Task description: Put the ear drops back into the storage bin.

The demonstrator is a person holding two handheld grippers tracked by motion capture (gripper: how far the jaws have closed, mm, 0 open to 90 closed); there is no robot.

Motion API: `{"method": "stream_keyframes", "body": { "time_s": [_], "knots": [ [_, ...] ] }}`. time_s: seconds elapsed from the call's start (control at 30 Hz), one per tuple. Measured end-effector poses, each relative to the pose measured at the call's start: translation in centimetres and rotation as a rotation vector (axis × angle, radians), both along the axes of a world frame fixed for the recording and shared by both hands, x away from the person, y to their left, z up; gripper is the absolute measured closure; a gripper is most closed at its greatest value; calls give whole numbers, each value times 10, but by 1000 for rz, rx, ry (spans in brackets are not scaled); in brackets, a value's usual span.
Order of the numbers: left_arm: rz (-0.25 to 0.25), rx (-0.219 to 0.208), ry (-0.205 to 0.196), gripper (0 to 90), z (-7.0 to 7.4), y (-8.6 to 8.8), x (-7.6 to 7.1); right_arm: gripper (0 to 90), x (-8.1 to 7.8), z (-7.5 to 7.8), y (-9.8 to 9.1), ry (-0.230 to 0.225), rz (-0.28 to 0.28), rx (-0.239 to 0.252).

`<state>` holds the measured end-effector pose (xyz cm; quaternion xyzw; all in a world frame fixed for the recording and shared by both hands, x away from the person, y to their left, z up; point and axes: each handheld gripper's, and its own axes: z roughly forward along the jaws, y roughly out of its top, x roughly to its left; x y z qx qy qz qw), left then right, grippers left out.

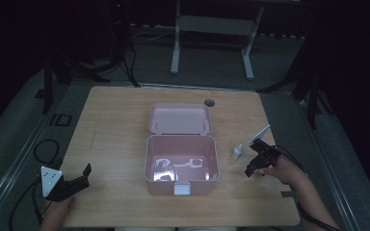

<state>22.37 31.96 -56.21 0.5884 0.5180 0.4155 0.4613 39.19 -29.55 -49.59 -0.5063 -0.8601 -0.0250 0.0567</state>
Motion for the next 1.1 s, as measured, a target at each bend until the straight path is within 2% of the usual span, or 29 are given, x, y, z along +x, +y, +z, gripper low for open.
{"method": "stream_keyframes", "body": {
  "time_s": [0.17, 0.33, 0.53, 0.6, 0.77, 0.97, 1.1],
  "knots": [
    [-2, 2, 1, 4, 0, 0, 0, 149, 11, 4, 10, -14, 5, -4],
    [-4, 2, 0, 4, 0, 0, 0, 149, 22, 9, 22, -34, 20, -34],
    [-6, 2, -1, 3, 0, 0, 0, 177, 33, 14, 34, -59, 28, -25],
    [-7, 2, -1, 4, 0, 0, 0, 177, 36, 15, 37, -58, 25, -12],
    [-8, 1, -2, 3, 0, 0, 0, 180, 43, 11, 45, -43, 41, -23],
    [-10, 3, -2, 3, 0, 0, 0, 239, 51, 8, 53, -50, 45, -36],
    [-11, 1, -4, 4, 0, 0, 0, 305, 55, 5, 57, -72, 87, -78]
  ]
}}
